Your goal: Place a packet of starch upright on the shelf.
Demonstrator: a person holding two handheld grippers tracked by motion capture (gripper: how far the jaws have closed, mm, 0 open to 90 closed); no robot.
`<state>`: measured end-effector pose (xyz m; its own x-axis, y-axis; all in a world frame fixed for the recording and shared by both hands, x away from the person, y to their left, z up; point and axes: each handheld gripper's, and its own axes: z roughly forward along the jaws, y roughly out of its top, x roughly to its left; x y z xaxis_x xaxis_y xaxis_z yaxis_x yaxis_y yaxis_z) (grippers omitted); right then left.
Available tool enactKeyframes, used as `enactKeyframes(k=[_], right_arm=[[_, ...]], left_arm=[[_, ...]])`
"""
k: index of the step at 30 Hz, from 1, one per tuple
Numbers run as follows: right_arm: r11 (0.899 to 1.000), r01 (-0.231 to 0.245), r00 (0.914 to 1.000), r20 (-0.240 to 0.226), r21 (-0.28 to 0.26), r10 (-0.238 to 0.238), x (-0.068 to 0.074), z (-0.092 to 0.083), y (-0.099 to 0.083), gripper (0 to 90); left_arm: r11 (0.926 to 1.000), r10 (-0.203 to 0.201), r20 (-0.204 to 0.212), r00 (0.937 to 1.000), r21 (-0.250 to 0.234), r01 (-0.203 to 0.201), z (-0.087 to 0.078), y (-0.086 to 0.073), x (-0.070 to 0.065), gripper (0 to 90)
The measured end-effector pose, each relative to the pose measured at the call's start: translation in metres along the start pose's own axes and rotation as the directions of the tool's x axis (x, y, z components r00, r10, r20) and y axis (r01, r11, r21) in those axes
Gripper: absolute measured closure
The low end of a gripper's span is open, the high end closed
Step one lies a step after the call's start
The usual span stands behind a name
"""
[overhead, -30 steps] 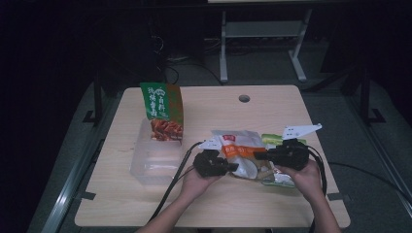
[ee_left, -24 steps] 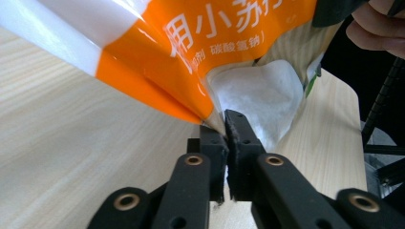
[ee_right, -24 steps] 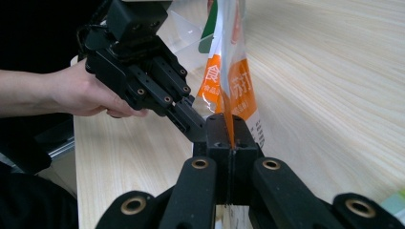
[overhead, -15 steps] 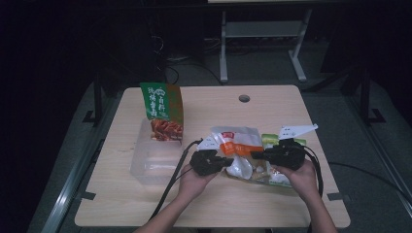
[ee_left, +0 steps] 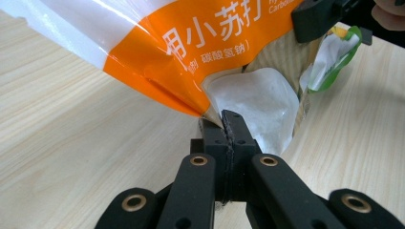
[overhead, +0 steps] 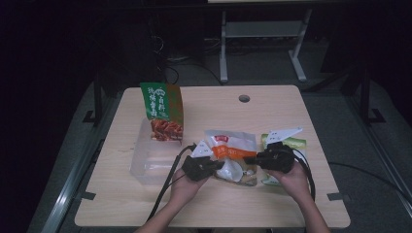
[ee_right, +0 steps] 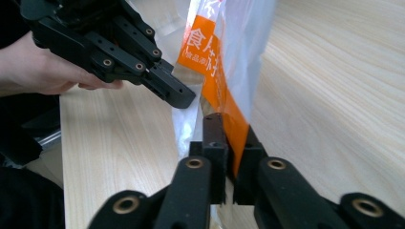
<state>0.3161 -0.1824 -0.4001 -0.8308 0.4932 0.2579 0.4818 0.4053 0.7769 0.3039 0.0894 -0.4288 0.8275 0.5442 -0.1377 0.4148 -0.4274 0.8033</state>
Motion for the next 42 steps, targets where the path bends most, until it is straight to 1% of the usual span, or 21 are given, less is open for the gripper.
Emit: enactKeyframes(k=[2,3,6,8,9,11,14,17,19,21,22,24,25,26,29,30,32,35,37,40,42], right_arm=[[1.000,0.000,1.0000,0.008,0.007,0.000,0.001,0.002,0.001,80.4],[1.000,-0.001,1.0000,0.004,0.004,0.001,0.001,0.004,0.001,80.4],[1.000,-0.014,0.9999,0.001,-0.005,0.014,0.001,0.008,0.003,78.5],[1.000,-0.007,1.0000,-0.006,-0.003,0.007,0.001,0.011,0.005,78.7],[1.000,-0.006,1.0000,-0.005,0.003,0.006,0.002,0.013,0.006,80.1],[1.000,-0.001,1.0000,-0.008,0.011,0.001,0.004,0.015,0.007,87.0],[0.999,0.028,0.9996,-0.001,0.017,-0.028,0.006,0.015,0.007,89.4],[1.000,0.007,0.9998,-0.018,0.000,-0.007,0.005,0.013,0.004,89.6],[1.000,0.005,0.9996,-0.026,-0.010,-0.005,0.005,0.012,0.003,89.7],[1.000,0.004,0.9997,-0.023,-0.012,-0.005,0.005,0.011,0.003,89.7],[1.000,0.009,0.9998,-0.020,-0.016,-0.009,0.006,0.011,0.003,89.7],[1.000,0.011,0.9997,-0.020,-0.022,-0.011,0.006,0.009,0.004,89.8],[1.000,0.010,0.9998,-0.016,-0.026,-0.011,0.007,0.008,0.005,89.8],[0.999,0.011,0.9998,-0.014,-0.033,-0.011,0.007,0.008,0.005,89.8],[0.999,0.018,0.9998,-0.004,-0.042,-0.018,0.008,0.006,0.006,89.9],[0.999,0.016,0.9999,-0.002,-0.042,-0.016,0.009,0.006,0.007,89.9],[0.998,0.025,0.9997,0.002,-0.049,-0.025,0.010,0.005,0.008,89.9],[0.998,0.042,0.9991,0.009,-0.052,-0.042,0.013,0.003,0.012,89.9],[0.997,0.049,0.9988,0.011,-0.052,-0.049,0.014,0.002,0.015,89.9],[0.998,0.044,0.9990,0.007,-0.047,-0.044,0.013,0.004,0.018,89.9],[0.998,0.041,0.9991,0.008,-0.046,-0.040,0.012,0.005,0.021,90.0]], left_arm=[[1.0000,-0.001,-0.002,1.0000,0.000,0.001,0.000,0.000,0.000,90.0],[0.9999,0.009,-0.002,1.0000,0.005,-0.009,-0.001,0.000,0.000,89.9],[1.0000,0.009,0.005,0.9999,-0.001,-0.009,-0.001,-0.001,0.000,89.9],[1.0000,0.010,0.004,0.9999,-0.002,-0.010,-0.001,-0.001,-0.002,89.8],[0.9999,0.015,0.004,0.9999,0.001,-0.015,-0.002,-0.001,-0.002,89.8],[0.9998,0.021,0.004,0.9998,0.001,-0.021,-0.002,-0.002,-0.003,89.6],[0.9999,0.014,0.017,0.9998,-0.002,-0.014,-0.004,-0.004,-0.004,87.3],[0.9997,0.021,0.019,0.9996,0.010,-0.021,-0.009,-0.006,-0.005,77.6],[0.9997,0.021,0.015,0.9997,0.009,-0.021,-0.012,-0.007,-0.006,71.1],[0.9997,0.018,0.029,0.9994,0.015,-0.019,-0.015,-0.009,-0.009,63.1],[0.9992,0.033,0.027,0.9991,0.023,-0.033,-0.017,-0.009,-0.011,58.2],[0.9978,0.058,0.018,0.9981,0.032,-0.059,-0.021,-0.012,-0.015,54.5],[0.9959,0.080,0.017,0.9967,0.041,-0.081,-0.023,-0.013,-0.016,52.7],[0.9966,0.073,0.013,0.9973,0.037,-0.073,-0.025,-0.014,-0.019,51.3],[0.9959,0.081,0.028,0.9963,0.038,-0.082,-0.030,-0.019,-0.021,50.3],[0.9953,0.088,0.040,0.9953,0.037,-0.090,-0.031,-0.020,-0.021,49.9],[0.9964,0.077,0.070,0.9946,0.031,-0.079,-0.034,-0.022,-0.021,49.9],[0.9946,0.096,0.068,0.9931,0.033,-0.098,-0.037,-0.026,-0.023,48.6],[0.9950,0.094,0.066,0.9934,0.026,-0.096,-0.040,-0.029,-0.024,47.9],[0.9949,0.097,0.068,0.9930,0.022,-0.099,-0.043,-0.034,-0.025,46.9],[0.9935,0.109,0.066,0.9918,0.023,-0.111,-0.045,-0.038,-0.025,46.1]])
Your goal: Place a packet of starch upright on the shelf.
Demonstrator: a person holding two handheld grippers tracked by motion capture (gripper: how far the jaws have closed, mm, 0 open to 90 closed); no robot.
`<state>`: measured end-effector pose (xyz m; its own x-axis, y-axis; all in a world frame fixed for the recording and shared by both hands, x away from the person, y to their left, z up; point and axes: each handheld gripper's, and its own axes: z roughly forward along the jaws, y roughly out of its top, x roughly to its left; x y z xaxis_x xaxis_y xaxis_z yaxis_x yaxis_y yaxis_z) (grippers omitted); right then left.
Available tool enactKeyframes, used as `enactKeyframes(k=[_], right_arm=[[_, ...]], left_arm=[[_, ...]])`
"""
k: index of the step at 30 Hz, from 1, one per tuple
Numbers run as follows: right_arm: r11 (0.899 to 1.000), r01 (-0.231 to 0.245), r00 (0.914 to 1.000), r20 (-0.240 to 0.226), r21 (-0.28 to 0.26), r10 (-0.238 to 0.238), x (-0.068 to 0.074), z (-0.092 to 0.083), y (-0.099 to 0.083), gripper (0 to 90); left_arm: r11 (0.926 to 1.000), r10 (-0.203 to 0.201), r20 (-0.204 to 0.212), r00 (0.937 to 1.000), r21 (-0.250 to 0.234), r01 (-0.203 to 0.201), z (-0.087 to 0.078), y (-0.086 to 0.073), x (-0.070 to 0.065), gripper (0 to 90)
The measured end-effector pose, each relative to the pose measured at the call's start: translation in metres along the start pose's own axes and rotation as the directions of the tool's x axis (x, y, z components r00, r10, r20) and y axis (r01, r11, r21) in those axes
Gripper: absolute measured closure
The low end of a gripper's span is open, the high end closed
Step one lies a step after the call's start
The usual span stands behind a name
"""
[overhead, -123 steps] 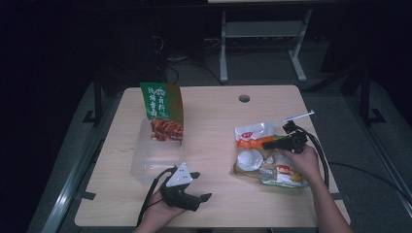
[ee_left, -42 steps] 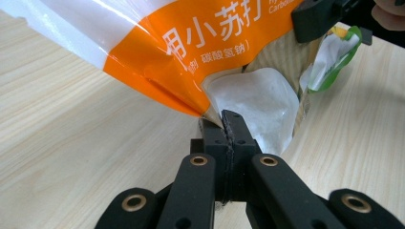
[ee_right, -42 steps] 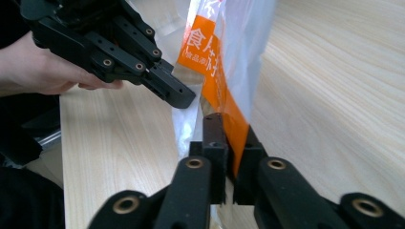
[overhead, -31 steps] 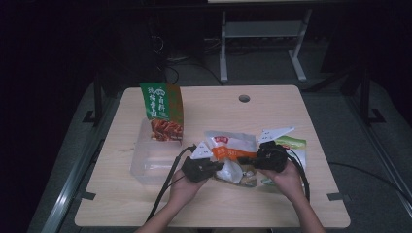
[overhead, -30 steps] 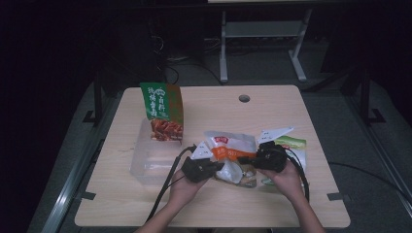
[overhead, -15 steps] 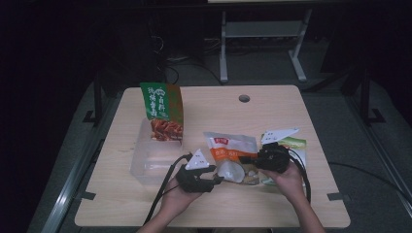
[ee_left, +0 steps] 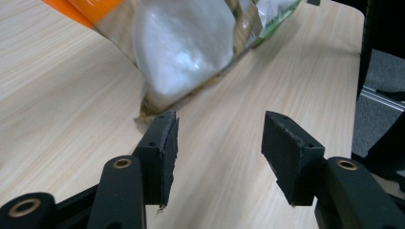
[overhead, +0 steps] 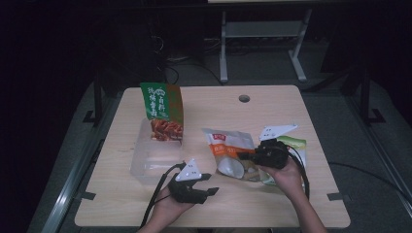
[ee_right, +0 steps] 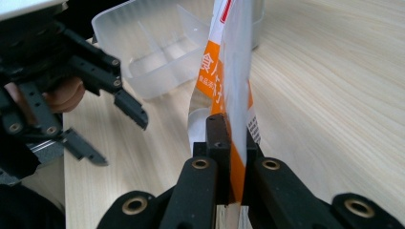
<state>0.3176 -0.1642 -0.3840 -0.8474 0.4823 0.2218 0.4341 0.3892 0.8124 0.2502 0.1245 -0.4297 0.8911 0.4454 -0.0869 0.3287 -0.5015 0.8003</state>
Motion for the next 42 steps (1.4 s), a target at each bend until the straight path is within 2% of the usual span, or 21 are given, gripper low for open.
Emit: enactKeyframes(k=[4,9,16,19,25,30,33,42], right_arm=[[1.000,-0.007,1.0000,-0.004,-0.012,0.007,0.000,0.001,0.007,89.9],[1.000,0.015,0.9999,0.008,-0.006,-0.015,0.005,0.004,0.021,89.9],[1.000,0.025,0.9996,-0.016,-0.004,-0.025,0.009,0.005,0.041,89.9],[0.999,0.037,0.9991,-0.018,0.001,-0.037,0.012,0.007,0.049,89.9],[0.998,0.055,0.9980,-0.031,-0.006,-0.056,0.015,0.013,0.065,89.9],[0.997,0.074,0.9958,-0.054,-0.003,-0.074,0.018,0.020,0.078,89.9],[0.997,0.082,0.9945,-0.064,-0.005,-0.083,0.021,0.025,0.085,89.9],[0.995,0.102,0.9891,-0.105,-0.019,-0.103,0.027,0.045,0.106,89.9]], left_arm=[[1.0000,-0.004,-0.003,1.0000,0.000,0.004,-0.003,-0.006,-0.003,43.4],[0.9999,-0.006,-0.005,1.0000,-0.009,0.006,-0.006,-0.007,-0.003,40.5],[0.9995,0.021,-0.005,0.9998,-0.025,-0.021,-0.009,-0.007,-0.006,39.5],[0.9995,0.010,-0.002,0.9999,-0.031,-0.010,-0.009,-0.008,-0.007,39.2],[0.9995,0.021,0.000,0.9998,-0.023,-0.021,-0.009,-0.008,-0.008,38.6],[0.9996,0.012,0.005,0.9999,-0.027,-0.011,-0.009,-0.009,-0.009,38.1],[0.9992,0.028,0.003,0.9996,-0.028,-0.028,-0.010,-0.009,-0.008,37.9],[0.9994,0.024,0.013,0.9996,-0.025,-0.024,-0.010,-0.009,-0.010,37.4]])
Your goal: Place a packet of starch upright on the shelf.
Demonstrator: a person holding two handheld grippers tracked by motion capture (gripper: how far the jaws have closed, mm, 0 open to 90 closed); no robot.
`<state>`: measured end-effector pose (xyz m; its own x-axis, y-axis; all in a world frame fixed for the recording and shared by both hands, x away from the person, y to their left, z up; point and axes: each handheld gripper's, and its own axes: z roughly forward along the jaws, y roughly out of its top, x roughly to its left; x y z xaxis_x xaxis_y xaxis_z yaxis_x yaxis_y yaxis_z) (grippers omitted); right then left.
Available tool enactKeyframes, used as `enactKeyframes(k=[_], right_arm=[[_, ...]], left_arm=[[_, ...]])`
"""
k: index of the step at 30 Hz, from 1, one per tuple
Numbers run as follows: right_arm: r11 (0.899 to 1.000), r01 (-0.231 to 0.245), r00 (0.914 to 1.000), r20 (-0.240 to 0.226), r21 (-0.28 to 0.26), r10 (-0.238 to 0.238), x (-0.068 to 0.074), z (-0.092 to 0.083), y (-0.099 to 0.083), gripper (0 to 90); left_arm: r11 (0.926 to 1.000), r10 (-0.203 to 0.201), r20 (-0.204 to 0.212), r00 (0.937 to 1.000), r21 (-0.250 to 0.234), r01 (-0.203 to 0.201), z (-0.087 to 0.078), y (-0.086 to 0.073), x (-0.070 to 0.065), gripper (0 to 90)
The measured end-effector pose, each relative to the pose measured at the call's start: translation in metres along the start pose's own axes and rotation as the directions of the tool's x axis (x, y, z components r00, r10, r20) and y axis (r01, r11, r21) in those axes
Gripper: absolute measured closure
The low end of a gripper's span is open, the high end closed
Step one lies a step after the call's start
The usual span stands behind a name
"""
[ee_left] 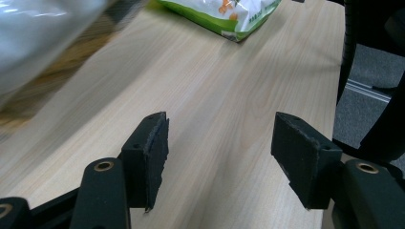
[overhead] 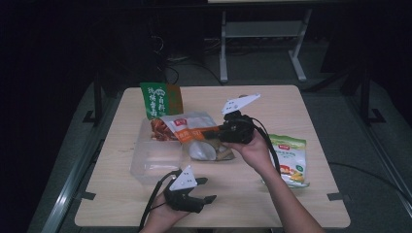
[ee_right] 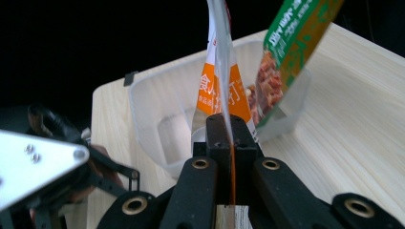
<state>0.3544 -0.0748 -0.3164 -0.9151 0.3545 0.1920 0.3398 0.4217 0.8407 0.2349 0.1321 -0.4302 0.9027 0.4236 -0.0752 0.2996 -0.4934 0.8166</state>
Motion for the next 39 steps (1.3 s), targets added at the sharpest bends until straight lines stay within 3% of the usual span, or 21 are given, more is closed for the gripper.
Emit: enactKeyframes(k=[11,16,24,39], right_arm=[[0.999,0.031,0.9985,-0.044,-0.019,-0.032,0.004,0.034,0.028,90.0],[0.999,0.028,0.9973,-0.067,-0.031,-0.030,0.004,0.050,0.038,89.9],[0.999,0.030,0.9956,-0.088,-0.029,-0.032,0.002,0.080,0.053,89.9],[0.999,-0.029,0.9913,-0.129,-0.025,0.025,-0.007,0.133,0.055,89.9]], left_arm=[[1.0000,0.005,0.003,1.0000,0.008,-0.005,-0.003,0.002,0.000,35.1],[0.9989,0.034,-0.011,0.9994,0.031,-0.034,-0.009,0.000,0.001,34.8],[0.9995,0.016,-0.019,0.9997,0.028,-0.016,-0.015,-0.005,0.003,34.3],[0.9999,-0.004,-0.031,0.9995,0.013,0.004,-0.019,-0.011,0.008,34.1]])
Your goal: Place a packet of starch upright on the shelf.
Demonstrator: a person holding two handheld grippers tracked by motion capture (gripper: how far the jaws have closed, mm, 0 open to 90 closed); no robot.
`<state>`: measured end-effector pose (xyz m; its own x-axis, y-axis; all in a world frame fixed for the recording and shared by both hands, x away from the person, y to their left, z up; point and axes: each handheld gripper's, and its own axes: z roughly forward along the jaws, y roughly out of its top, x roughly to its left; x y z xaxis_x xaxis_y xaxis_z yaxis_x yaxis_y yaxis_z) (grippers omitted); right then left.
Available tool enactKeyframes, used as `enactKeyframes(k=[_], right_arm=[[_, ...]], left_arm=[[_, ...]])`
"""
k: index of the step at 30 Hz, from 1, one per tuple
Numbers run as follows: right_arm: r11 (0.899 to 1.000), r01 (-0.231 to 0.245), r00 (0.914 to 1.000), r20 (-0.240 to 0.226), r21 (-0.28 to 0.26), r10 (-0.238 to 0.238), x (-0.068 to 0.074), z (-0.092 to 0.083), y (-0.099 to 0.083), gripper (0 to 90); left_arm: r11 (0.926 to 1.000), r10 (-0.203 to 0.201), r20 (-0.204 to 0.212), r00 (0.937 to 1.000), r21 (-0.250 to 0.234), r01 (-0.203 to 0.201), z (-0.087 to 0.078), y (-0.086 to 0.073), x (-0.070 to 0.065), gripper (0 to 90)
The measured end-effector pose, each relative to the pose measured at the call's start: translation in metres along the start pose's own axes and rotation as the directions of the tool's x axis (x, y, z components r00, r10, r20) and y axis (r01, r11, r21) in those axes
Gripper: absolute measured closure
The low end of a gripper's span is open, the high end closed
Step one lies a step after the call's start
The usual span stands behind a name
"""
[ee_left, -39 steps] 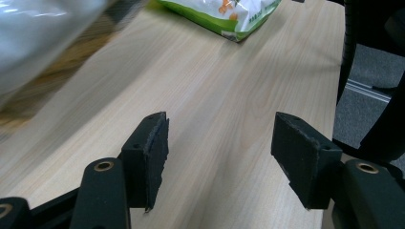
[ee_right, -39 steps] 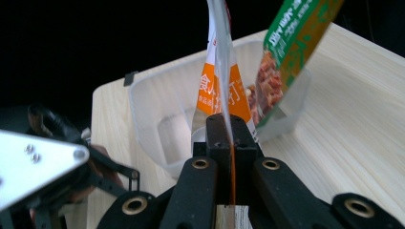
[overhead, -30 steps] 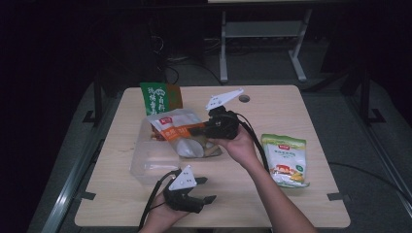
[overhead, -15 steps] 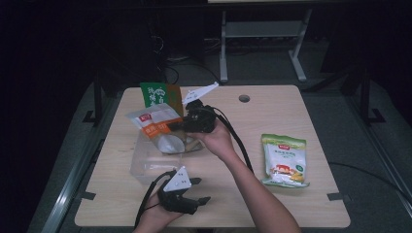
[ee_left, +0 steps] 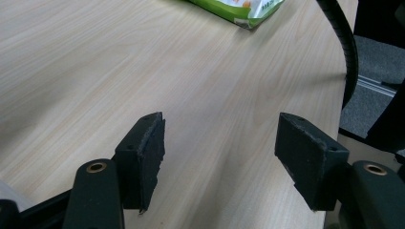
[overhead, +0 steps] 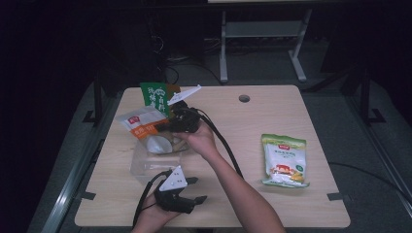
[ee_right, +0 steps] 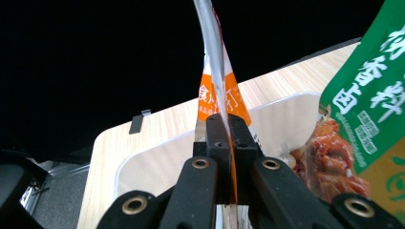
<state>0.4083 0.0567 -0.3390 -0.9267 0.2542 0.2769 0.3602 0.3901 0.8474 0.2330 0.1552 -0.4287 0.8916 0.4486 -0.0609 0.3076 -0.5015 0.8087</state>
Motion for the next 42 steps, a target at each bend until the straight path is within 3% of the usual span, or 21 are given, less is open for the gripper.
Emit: enactKeyframes(k=[8,15,38,42], right_arm=[[1.000,-0.014,0.9999,-0.001,0.005,0.014,-0.004,0.019,-0.005,89.9],[1.000,-0.023,0.9997,-0.003,0.017,0.023,-0.004,0.032,-0.009,89.9],[1.000,-0.029,0.9996,-0.002,0.005,0.029,0.000,0.032,-0.009,89.9],[0.999,-0.049,0.9988,0.002,0.002,0.049,-0.002,0.033,-0.012,89.9]], left_arm=[[0.9999,-0.008,0.000,1.0000,-0.009,0.008,-0.001,-0.001,0.002,34.1],[0.9999,0.010,-0.004,0.9999,-0.005,-0.010,-0.002,-0.001,0.003,34.2],[1.0000,0.004,-0.001,1.0000,-0.004,-0.004,0.000,-0.001,0.002,34.2],[1.0000,0.005,0.001,1.0000,0.000,-0.005,0.001,-0.001,0.001,34.2]])
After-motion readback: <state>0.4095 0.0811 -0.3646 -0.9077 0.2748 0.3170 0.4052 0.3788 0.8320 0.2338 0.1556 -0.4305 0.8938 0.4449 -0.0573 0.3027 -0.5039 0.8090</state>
